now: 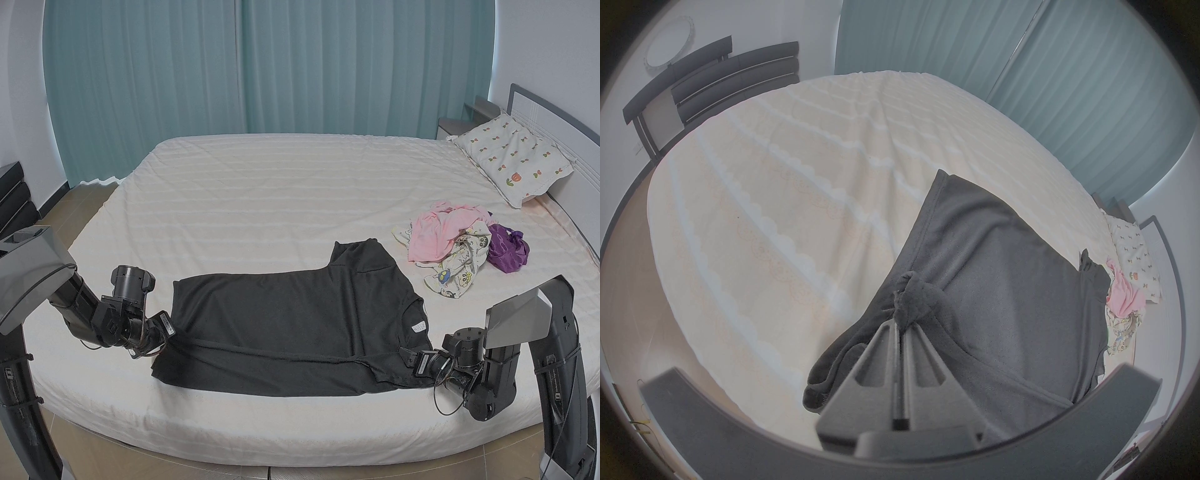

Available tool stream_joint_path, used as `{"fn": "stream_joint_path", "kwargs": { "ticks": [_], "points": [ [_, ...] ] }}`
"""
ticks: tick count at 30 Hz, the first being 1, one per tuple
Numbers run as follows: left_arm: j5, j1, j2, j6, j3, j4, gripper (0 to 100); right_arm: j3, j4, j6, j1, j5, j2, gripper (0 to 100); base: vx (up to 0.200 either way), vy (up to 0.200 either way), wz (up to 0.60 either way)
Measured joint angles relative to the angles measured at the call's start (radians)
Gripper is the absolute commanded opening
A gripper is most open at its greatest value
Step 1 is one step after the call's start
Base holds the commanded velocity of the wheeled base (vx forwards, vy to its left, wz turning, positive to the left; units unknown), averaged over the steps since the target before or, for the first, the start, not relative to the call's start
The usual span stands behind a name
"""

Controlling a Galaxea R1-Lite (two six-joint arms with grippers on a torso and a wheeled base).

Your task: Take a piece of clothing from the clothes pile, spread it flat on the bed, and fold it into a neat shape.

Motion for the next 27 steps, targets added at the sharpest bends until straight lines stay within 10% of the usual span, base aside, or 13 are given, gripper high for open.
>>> {"fn": "stream_joint_path", "kwargs": {
  "ticks": [13, 27],
  "points": [
    [-0.016, 0.015, -0.014, -0.009, 0.013, 0.0, 0, -0.036, 0.009, 0.074, -0.053, 0.018, -0.113, 100, 0.0, 0.0, 0.0],
    [-0.084, 0.039, -0.047, -0.019, 0.049, -0.004, 0, -0.034, 0.146, 0.148, -0.12, 0.378, -0.196, 100, 0.0, 0.0, 0.0]
  ]
}}
